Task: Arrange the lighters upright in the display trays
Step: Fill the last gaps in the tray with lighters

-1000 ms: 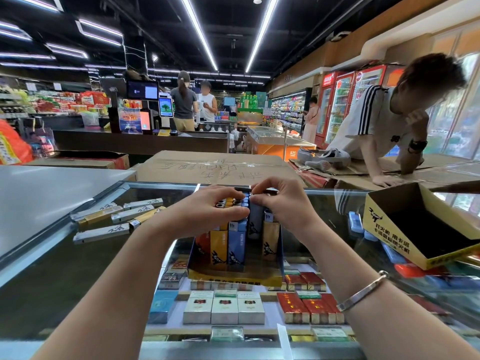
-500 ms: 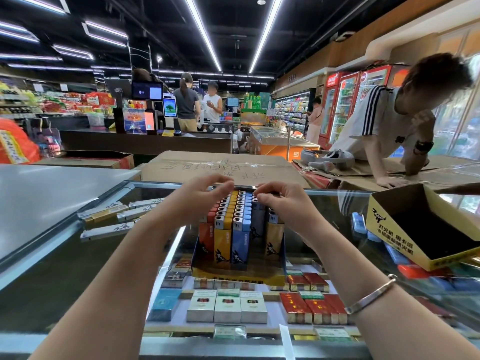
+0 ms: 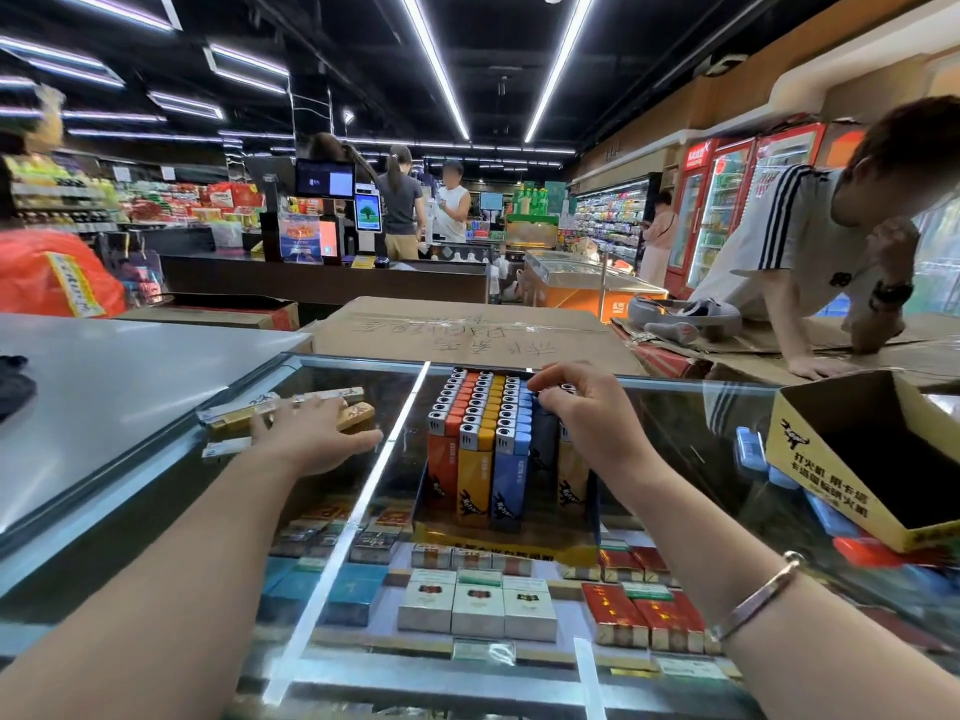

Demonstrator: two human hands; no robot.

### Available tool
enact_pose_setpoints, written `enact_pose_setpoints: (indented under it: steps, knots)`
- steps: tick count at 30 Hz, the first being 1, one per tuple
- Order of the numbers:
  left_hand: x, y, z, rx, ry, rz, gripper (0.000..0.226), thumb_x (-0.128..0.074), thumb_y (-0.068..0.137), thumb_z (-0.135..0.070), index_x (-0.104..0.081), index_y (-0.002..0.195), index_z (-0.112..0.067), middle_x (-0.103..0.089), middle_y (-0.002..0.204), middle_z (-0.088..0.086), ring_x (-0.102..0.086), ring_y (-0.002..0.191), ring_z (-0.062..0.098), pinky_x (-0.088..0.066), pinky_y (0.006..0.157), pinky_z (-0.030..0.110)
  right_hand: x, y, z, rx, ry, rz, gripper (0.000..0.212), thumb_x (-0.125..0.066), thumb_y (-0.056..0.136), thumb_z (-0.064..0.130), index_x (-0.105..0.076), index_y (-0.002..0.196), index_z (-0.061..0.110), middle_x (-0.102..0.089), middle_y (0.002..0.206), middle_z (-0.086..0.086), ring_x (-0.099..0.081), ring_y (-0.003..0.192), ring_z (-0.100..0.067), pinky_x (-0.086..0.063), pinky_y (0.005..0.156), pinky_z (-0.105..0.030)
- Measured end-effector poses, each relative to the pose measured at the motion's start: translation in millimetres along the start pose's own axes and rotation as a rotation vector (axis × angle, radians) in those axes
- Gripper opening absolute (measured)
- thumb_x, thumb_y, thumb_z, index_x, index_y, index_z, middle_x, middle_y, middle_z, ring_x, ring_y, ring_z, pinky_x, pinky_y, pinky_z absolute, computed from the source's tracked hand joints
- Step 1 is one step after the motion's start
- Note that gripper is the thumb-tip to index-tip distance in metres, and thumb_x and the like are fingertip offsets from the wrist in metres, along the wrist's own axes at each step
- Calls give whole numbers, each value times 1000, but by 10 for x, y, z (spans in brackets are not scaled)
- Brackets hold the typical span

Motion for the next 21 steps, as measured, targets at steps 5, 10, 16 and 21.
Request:
enact_pose_setpoints:
  steps: [5,10,16,21]
  knots:
    - [-35,128,55,44,84,-55,88,-31,76,-80,-15,147,-30,-11,157,2,-7,143,26,-6,112,54,-2,-1,-2,4,-29,15,15,-52,89,8,-66,88,14,-55,101,6,-50,103,-14,-43,88,-30]
    - [-70,286,78,11,158,-19,89,-23,76,-82,-9,148,-31,-10,157,2,-6,144,22,-6,113,53,-11,15,-8,12,-58,29,15,-53,89,9,-65,87,17,-55,107,3,-47,107,-14,-37,88,-28]
    - [-12,290,9,2,210,-84,90,-23,74,-84,-30,142,-25,-30,148,10,-24,137,31,-20,109,48,-9,34,-4,32,-88,33,15,-53,89,8,-65,87,18,-56,102,5,-48,101,-11,-35,77,-14]
    - [71,213,-103,-47,135,-110,84,-40,69,-83,-42,129,-23,-50,131,7,-49,116,26,-45,81,39,-7,35,1,37,-81,27,15,-54,88,8,-65,87,18,-56,99,5,-50,99,-11,-34,72,-12]
Point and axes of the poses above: each hand's wrist, its own y-axis towards the middle knuckle, its own x-axis out of the back of the hand, z = x × y, the point moved 9 cm from there along y, towards the middle knuckle
